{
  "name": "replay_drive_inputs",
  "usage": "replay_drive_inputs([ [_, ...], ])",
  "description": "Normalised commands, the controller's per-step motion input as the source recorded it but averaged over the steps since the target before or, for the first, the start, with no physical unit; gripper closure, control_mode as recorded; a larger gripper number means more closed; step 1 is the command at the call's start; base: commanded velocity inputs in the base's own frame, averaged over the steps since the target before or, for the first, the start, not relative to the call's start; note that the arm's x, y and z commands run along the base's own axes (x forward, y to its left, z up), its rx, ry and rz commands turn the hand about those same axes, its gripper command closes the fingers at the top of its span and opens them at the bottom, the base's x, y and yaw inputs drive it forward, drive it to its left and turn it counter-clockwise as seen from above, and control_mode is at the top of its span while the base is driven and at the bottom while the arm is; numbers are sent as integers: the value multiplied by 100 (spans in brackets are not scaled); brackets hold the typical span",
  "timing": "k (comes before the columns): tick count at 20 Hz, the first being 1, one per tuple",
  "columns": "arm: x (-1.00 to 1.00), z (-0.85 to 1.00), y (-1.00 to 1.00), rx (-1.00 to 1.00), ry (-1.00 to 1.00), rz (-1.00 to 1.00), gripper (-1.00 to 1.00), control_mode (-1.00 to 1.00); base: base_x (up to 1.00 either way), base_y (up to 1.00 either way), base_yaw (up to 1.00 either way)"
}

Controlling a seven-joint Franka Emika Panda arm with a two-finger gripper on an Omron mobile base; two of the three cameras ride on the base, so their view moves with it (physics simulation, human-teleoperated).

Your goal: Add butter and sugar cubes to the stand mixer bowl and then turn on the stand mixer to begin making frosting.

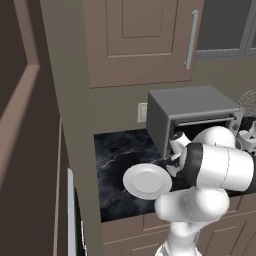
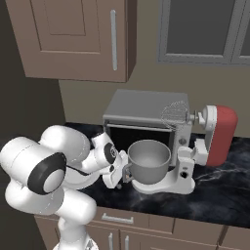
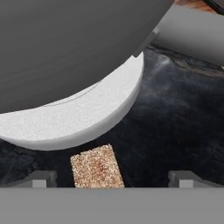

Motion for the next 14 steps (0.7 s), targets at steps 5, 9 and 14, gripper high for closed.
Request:
replay_drive_inputs([
  [5, 0, -15, -11, -2, -6, 0, -100, -100, 0, 0, 0],
  [9, 0, -27, -16, -1, -5, 0, -100, -100, 0, 0, 0],
  [14, 0, -32, -17, 0, -1, 0, -100, -100, 0, 0, 0],
])
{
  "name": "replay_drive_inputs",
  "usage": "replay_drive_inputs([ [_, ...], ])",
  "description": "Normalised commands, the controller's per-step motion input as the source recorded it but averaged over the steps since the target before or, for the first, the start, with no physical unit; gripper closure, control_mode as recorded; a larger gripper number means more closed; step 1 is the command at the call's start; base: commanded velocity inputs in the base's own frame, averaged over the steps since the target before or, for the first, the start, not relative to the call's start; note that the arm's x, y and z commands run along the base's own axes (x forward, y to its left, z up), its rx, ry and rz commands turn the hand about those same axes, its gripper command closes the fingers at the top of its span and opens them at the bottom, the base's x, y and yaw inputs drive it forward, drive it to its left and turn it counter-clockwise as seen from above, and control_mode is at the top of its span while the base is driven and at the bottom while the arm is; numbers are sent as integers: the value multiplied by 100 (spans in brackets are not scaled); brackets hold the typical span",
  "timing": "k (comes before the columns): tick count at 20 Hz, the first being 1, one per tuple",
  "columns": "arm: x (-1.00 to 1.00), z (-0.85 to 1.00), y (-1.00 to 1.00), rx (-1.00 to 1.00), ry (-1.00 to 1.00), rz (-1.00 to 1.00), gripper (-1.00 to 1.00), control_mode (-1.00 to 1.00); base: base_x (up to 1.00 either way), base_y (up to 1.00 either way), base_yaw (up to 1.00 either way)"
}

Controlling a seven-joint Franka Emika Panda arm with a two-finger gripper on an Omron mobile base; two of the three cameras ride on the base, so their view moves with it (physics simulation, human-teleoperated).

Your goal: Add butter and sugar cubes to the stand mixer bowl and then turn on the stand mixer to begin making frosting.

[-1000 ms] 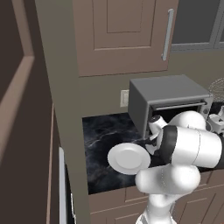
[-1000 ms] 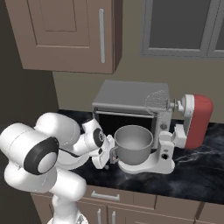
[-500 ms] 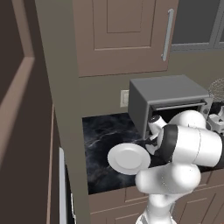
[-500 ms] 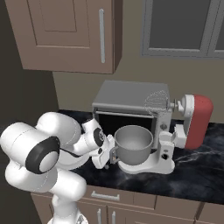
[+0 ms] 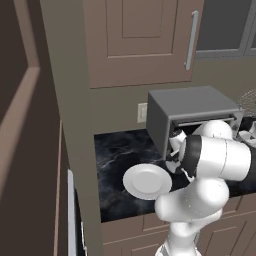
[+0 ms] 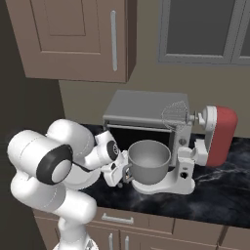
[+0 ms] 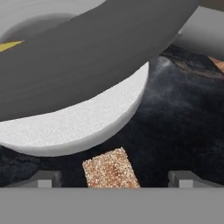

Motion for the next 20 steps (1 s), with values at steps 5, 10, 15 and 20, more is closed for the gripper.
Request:
replay_drive_inputs([
  [5, -4, -41, -14, 0, 0, 0, -100, -100, 0, 0, 0],
  [10, -8, -65, -1, 0, 0, 0, 100, -100, 0, 0, 0],
  [15, -1, -45, 0, 0, -4, 1, 100, -100, 0, 0, 0],
  [20, -8, -22, 0, 0, -6, 2, 100, -100, 0, 0, 0],
])
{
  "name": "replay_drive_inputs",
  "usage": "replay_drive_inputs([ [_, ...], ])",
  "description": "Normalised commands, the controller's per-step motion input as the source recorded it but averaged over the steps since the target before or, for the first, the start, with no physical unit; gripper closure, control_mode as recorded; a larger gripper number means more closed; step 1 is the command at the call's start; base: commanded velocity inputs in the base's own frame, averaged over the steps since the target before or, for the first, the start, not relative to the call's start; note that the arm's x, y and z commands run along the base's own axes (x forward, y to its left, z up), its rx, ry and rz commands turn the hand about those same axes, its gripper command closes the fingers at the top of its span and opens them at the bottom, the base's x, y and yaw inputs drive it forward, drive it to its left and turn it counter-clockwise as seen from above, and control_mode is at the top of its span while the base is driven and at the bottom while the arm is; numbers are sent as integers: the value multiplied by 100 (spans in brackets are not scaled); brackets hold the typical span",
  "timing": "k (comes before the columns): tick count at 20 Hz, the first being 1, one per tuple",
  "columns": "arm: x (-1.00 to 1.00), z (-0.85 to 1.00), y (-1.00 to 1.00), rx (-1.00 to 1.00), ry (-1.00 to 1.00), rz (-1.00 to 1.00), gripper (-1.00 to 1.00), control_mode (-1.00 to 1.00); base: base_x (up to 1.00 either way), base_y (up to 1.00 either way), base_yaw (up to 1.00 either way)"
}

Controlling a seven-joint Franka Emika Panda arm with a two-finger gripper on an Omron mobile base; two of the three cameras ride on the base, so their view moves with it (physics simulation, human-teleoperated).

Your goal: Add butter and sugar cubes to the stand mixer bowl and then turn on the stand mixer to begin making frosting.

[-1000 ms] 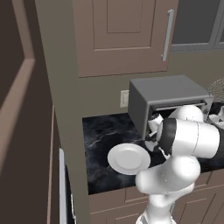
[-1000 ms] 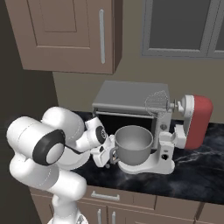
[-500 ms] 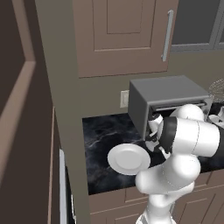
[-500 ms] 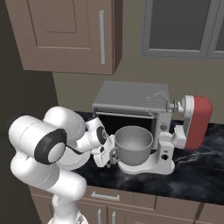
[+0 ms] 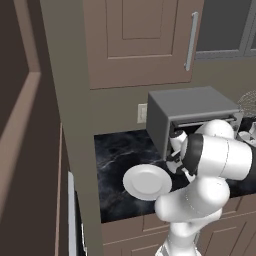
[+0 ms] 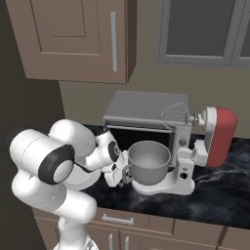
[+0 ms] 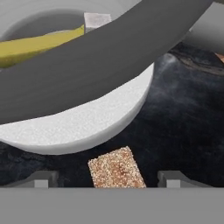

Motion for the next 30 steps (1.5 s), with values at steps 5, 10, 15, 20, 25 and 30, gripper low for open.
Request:
replay_drive_inputs([
  [5, -8, -9, 1, 0, -1, 0, 100, -100, 0, 0, 0],
  [10, -15, 0, 5, 0, 0, 0, 100, -100, 0, 0, 0],
  [15, -25, 0, 9, 0, 0, 0, 100, -100, 0, 0, 0],
  [20, -38, 0, 13, 0, 0, 0, 100, -100, 0, 0, 0],
  [25, -42, 9, 8, 0, 0, 0, 100, -100, 0, 0, 0],
  [30, -47, 46, 9, 0, -1, 0, 100, -100, 0, 0, 0],
])
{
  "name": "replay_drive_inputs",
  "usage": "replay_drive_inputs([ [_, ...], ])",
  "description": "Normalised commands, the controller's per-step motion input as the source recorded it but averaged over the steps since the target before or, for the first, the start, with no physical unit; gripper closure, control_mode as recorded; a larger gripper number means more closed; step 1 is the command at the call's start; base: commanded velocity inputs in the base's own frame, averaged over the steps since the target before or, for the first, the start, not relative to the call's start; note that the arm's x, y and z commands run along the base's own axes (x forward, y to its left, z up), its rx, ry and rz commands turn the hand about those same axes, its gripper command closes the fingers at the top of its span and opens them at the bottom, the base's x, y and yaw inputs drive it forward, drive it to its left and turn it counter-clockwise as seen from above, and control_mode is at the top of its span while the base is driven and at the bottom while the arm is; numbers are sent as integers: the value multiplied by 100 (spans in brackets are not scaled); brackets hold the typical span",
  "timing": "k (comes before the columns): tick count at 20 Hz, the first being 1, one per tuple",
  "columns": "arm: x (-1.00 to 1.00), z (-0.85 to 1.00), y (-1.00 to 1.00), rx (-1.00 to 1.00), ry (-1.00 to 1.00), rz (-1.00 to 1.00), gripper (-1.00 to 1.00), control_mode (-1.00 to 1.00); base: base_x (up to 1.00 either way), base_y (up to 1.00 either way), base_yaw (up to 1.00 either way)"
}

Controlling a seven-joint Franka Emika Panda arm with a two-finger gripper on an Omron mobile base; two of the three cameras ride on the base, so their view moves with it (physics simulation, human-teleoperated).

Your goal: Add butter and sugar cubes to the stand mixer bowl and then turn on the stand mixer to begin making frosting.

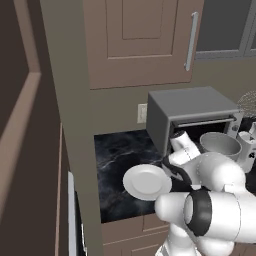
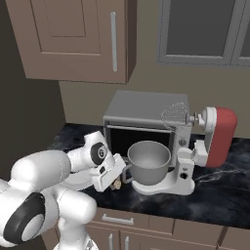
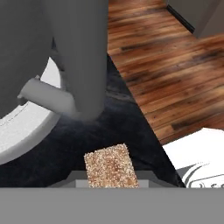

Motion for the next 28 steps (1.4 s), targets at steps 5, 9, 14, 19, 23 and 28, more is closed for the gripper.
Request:
replay_drive_inputs([
  [5, -31, 78, 15, -1, -1, 0, 100, -100, 0, 0, 0],
  [9, -28, 84, 14, -1, 0, 0, 100, -100, 0, 0, 0],
  [14, -19, 89, 6, -3, -1, 0, 100, -100, 0, 0, 0],
  [19, -11, 85, 0, -4, -1, 0, 100, -100, 0, 0, 0],
  [23, 0, 80, 0, -4, 0, 0, 100, -100, 0, 0, 0],
  [28, 5, 57, -8, -1, 0, 0, 100, -100, 0, 0, 0],
])
